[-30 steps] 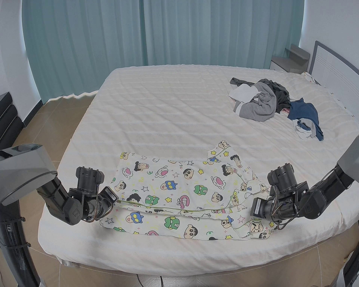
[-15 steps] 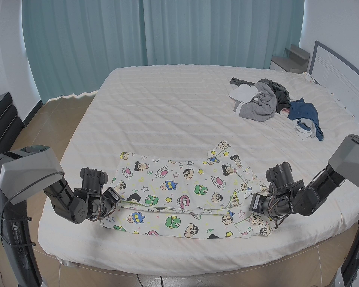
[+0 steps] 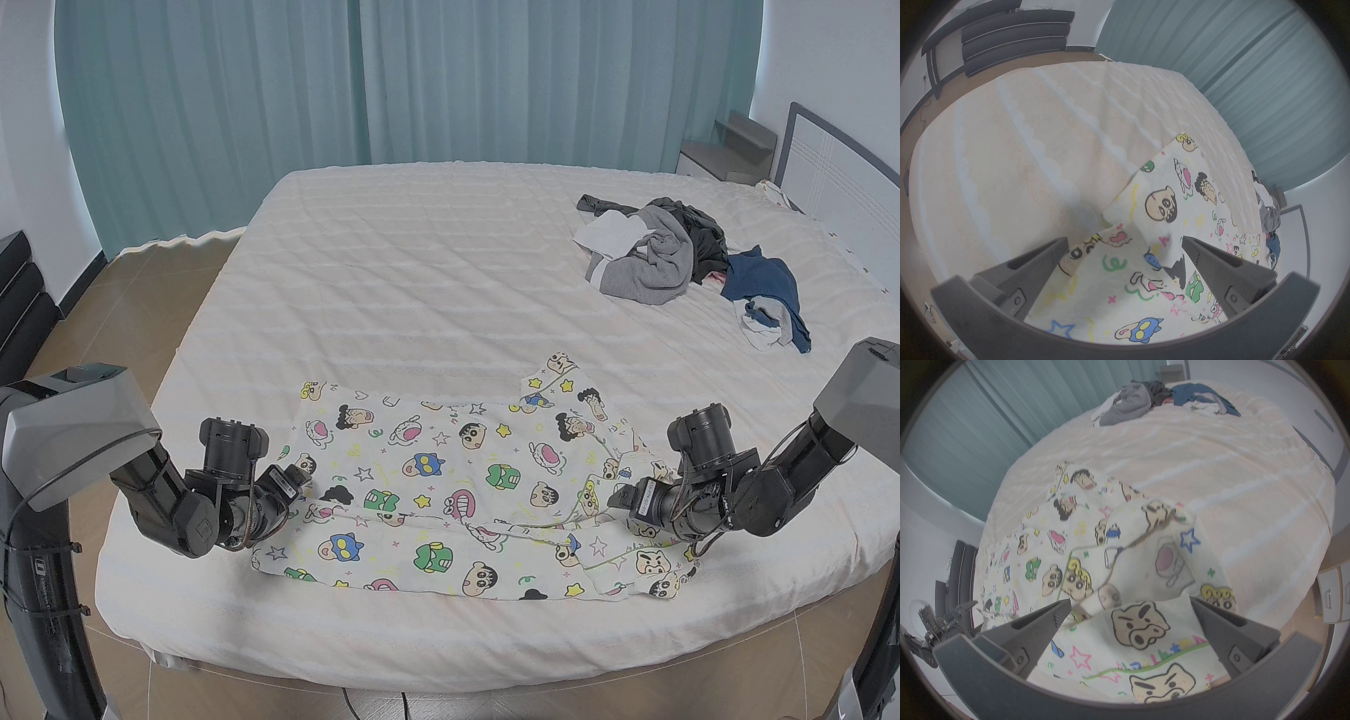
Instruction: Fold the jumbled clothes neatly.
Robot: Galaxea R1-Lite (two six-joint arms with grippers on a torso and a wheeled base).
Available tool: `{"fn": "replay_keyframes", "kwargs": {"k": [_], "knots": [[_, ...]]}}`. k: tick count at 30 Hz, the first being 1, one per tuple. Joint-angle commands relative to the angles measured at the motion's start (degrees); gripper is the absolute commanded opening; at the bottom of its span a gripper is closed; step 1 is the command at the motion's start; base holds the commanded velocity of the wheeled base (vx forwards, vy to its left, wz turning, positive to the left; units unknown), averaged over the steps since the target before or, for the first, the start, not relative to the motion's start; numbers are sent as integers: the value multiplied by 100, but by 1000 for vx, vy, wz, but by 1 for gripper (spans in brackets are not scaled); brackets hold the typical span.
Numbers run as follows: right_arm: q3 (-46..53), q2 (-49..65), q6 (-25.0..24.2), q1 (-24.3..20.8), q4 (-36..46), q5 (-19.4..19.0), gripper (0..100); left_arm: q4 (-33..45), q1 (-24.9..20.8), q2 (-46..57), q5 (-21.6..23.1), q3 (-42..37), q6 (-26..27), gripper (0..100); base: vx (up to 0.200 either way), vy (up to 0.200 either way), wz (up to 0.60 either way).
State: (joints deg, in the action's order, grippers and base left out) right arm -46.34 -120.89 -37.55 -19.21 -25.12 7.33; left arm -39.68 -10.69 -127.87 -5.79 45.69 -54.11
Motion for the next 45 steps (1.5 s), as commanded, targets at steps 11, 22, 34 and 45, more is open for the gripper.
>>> {"fn": "replay_keyframes", "kwargs": {"k": [11,22,34,45], "knots": [[441,664,345,269,-388,111,100,-75,410,1062,52,-192,-47,100,0,0,0],[1478,1437,-807,-786,-291,50,100,-84,647,2556,1361,-1677,-152,100,0,0,0],[1461,839,-2494,-1383,447,155,100,-136,656,3224,1669,-2679,-706,100,0,0,0],[916,426,-2661,-1419,482,217,100,-576,647,3198,1678,-3040,-1101,100,0,0,0]]}}
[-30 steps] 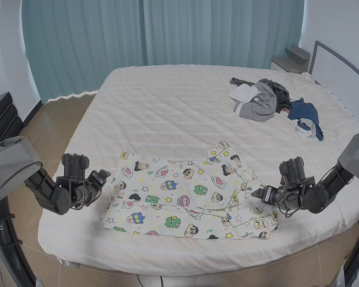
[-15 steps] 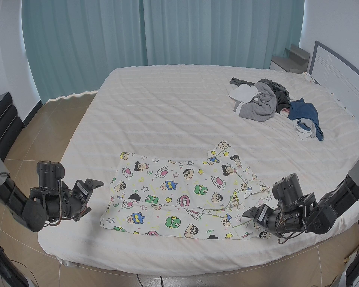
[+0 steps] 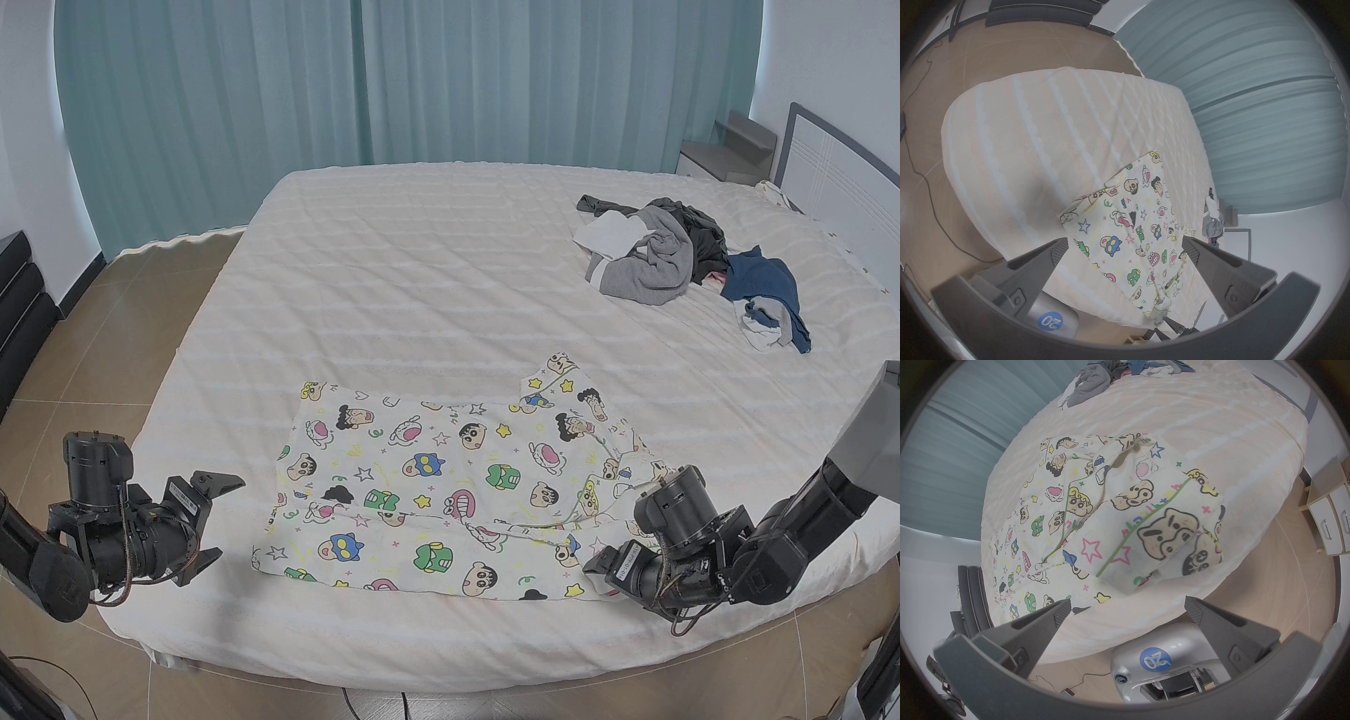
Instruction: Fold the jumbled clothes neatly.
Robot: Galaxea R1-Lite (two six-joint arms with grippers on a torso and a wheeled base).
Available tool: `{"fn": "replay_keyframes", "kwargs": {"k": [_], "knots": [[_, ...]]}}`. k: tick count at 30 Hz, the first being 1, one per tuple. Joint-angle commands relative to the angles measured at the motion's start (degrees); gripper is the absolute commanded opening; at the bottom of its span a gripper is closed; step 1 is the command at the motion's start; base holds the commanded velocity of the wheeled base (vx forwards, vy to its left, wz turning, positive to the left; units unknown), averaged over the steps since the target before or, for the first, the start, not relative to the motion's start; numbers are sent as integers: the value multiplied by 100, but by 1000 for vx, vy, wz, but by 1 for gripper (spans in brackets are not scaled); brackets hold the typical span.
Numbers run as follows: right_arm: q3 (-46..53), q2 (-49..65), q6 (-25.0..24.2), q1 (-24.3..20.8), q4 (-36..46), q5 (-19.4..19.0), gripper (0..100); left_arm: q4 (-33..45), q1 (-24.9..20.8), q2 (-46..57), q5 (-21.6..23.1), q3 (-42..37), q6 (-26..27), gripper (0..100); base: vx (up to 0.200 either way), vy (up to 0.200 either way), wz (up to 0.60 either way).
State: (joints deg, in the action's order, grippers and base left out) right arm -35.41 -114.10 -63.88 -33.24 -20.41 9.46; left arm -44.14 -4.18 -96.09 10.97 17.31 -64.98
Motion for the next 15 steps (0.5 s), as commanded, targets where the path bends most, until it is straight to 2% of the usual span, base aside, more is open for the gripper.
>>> {"fn": "replay_keyframes", "kwargs": {"k": [1,15], "knots": [[-194,-270,-28,-24,19,3,100,-165,-4,20,1,-219,-15,100,0,0,0],[-880,-692,-142,-51,415,21,100,-437,-4,-86,1,-457,-6,100,0,0,0]]}}
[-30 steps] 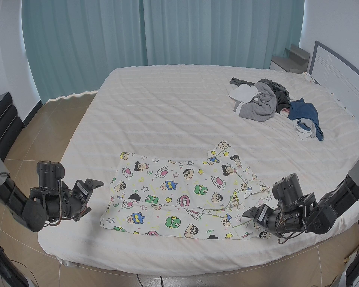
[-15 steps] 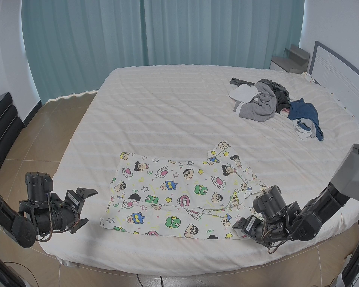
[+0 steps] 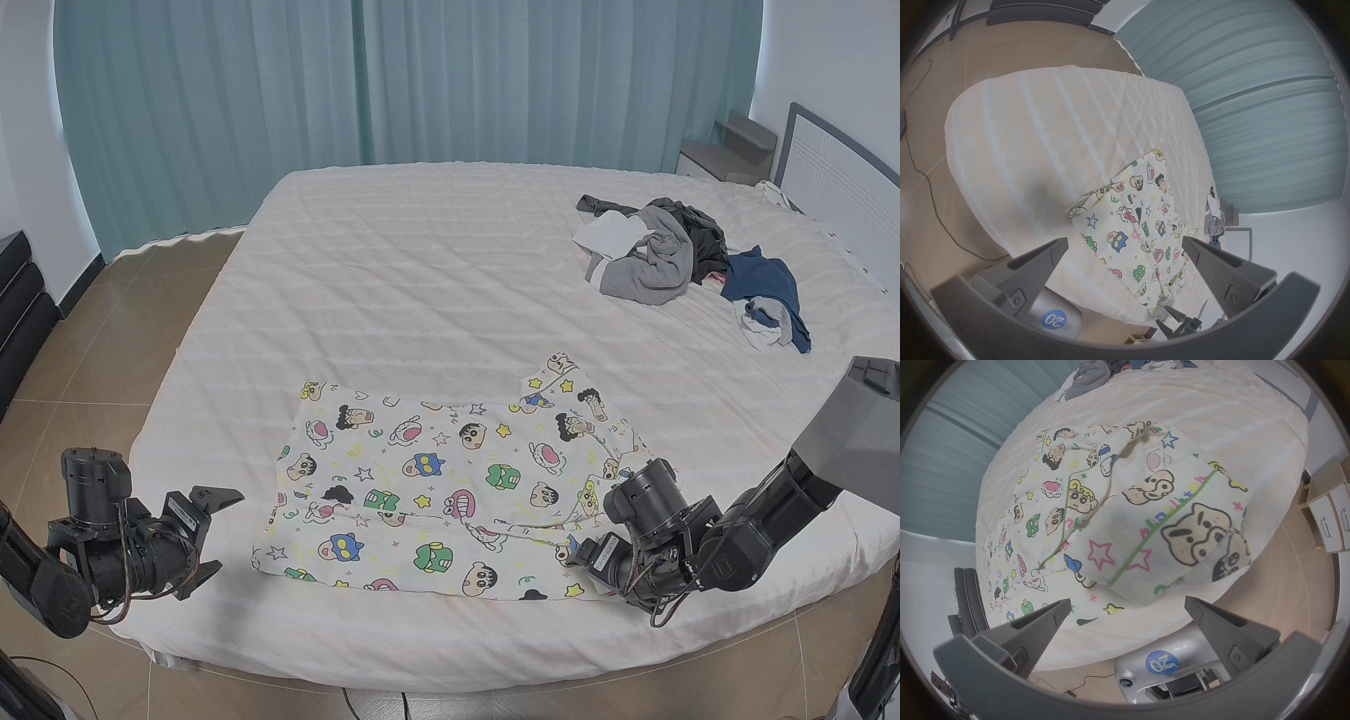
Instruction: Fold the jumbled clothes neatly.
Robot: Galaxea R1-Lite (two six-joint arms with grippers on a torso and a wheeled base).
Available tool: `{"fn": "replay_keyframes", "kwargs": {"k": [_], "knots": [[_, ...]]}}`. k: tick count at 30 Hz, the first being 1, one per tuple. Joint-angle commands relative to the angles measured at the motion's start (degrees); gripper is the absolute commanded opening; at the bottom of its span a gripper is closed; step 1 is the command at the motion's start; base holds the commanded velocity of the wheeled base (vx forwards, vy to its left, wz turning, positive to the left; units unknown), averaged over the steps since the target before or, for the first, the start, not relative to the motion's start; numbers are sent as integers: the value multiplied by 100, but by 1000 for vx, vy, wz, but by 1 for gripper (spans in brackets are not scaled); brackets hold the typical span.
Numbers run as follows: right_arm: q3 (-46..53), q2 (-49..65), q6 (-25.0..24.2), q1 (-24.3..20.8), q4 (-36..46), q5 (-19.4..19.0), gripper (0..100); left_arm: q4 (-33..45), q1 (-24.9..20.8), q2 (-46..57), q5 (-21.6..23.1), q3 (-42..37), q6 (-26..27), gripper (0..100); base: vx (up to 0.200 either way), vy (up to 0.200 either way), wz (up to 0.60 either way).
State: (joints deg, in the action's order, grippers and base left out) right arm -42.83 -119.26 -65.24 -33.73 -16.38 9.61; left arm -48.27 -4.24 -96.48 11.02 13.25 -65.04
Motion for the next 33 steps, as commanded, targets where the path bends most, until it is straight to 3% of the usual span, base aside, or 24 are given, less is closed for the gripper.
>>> {"fn": "replay_keyframes", "kwargs": {"k": [1,2,23,33], "knots": [[-156,-203,-6,-2,12,6,100,-50,2,-47,-3,-51,0,100,0,0,0],[-173,-212,-6,-2,12,6,0,-68,2,-55,-3,-59,0,100,0,0,0],[-340,-194,20,-2,65,164,0,-94,2,-64,-3,-103,0,100,0,0,0],[-850,228,38,-107,944,112,0,-94,2,-64,-3,-103,0,100,0,0,0]]}}
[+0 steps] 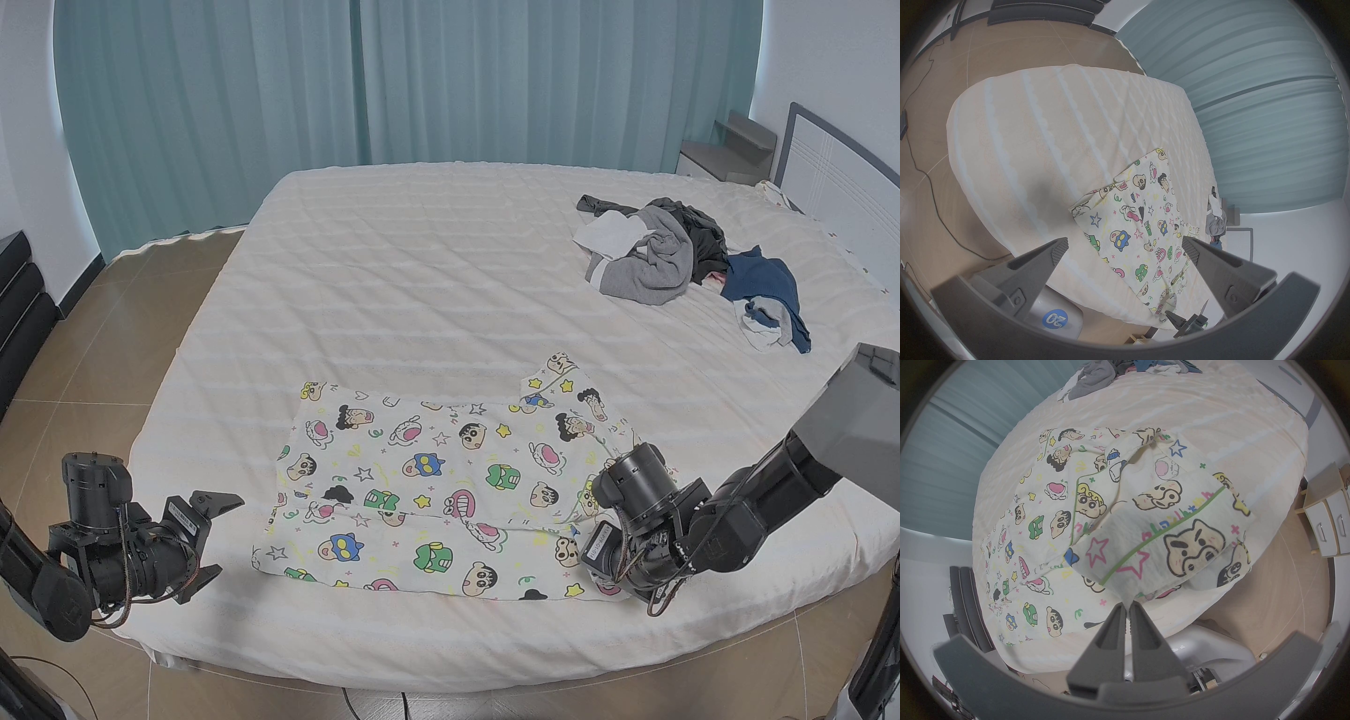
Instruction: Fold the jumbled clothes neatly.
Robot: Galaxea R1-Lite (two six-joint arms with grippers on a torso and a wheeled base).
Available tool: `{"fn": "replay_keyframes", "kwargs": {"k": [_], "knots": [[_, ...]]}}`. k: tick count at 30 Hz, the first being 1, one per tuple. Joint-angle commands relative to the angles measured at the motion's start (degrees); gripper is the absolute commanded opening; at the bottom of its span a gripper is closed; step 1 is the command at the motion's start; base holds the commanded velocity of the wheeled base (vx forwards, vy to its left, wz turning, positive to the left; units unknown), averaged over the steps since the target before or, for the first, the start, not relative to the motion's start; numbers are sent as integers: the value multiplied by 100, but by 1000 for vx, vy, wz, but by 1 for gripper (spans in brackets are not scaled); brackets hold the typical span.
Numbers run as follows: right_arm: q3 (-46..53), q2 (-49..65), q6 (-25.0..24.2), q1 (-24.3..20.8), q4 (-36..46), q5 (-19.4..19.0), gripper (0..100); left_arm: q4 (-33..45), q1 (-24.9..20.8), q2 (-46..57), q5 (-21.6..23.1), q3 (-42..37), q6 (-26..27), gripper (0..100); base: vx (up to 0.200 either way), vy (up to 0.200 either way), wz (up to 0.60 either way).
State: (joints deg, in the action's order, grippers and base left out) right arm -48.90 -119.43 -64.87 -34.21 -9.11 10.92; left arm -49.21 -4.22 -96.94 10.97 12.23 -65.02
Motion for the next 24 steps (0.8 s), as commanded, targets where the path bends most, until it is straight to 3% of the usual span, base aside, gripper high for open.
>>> {"fn": "replay_keyframes", "kwargs": {"k": [1,7,16,24], "knots": [[-287,280,0,-104,295,-29,0,-1,0,-18,1,-1,-1,100,0,0,0],[-542,289,-35,-350,744,-38,0,-1,0,-9,1,-1,-1,100,0,0,0],[-612,139,-61,-332,1016,-389,0,-1,0,-9,1,-10,-1,100,0,0,0],[-604,-344,-88,-341,1025,-389,0,-1,9,-9,1,-36,-1,100,0,0,0]]}}
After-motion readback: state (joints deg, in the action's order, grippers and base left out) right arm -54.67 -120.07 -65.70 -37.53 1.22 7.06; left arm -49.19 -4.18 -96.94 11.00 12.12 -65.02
